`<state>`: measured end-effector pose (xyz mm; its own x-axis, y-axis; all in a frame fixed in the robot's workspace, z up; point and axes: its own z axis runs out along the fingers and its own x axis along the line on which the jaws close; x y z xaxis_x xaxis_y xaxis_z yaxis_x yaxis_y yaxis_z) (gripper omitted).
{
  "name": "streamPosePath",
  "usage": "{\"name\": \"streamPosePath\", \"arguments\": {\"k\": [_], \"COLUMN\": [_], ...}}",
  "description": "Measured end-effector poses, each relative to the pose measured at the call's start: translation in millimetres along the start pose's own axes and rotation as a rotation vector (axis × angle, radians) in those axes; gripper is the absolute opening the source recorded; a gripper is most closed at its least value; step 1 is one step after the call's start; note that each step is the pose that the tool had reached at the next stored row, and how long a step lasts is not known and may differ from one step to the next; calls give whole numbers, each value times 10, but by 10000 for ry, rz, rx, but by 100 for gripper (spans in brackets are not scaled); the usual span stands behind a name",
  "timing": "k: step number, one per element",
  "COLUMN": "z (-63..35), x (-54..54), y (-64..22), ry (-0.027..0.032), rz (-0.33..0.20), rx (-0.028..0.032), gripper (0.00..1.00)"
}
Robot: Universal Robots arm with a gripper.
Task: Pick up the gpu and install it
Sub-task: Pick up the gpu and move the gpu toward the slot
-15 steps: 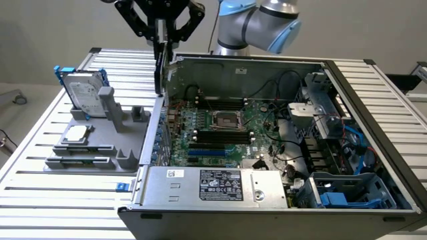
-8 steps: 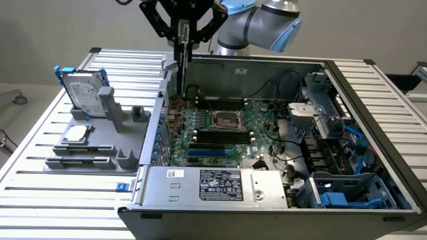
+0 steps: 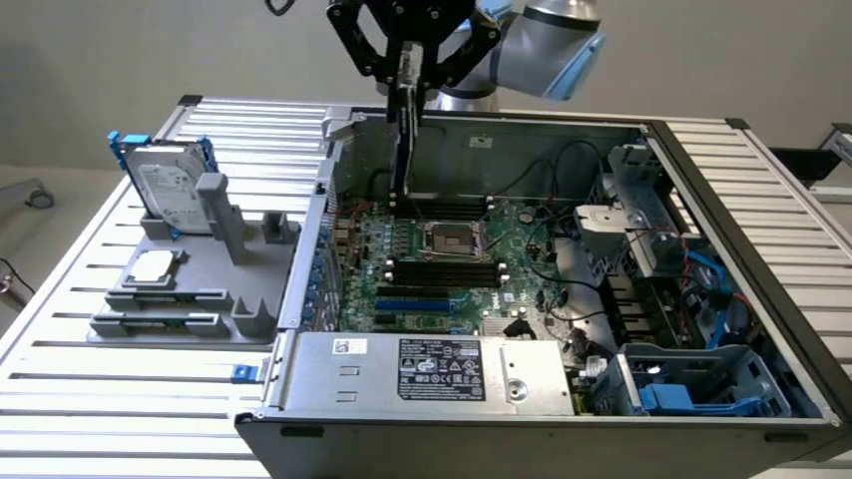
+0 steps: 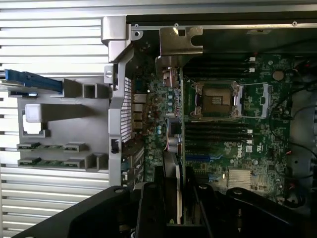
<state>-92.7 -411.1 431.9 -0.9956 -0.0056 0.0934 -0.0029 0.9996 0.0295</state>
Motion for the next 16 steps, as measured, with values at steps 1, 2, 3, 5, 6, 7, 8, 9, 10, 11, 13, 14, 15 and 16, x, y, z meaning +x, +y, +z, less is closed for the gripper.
{"name": "streamPosePath", "arguments": {"k": [1,2,3,5,6,7,8,9,10,11,13,14,15,16], "z": [1,5,11,31,45,60,75,89,102,109,108,108,108,109], "x": [-45,-91,-137,-230,-273,-303,-317,-323,-325,-326,-328,-327,-328,-328], "y": [1,3,6,18,29,41,51,58,59,60,59,59,59,59], "ry": [12,24,34,39,41,42,41,41,36,31,34,35,34,33], "rz": [2,1,1,1,2,1,1,1,8,21,22,23,22,22], "rx": [-1,-1,-1,-1,0,-3,-10,-22,-42,-48,-43,-40,-39,-38], "gripper": [28,28,28,28,28,28,28,28,28,28,28,28,28,28]}}
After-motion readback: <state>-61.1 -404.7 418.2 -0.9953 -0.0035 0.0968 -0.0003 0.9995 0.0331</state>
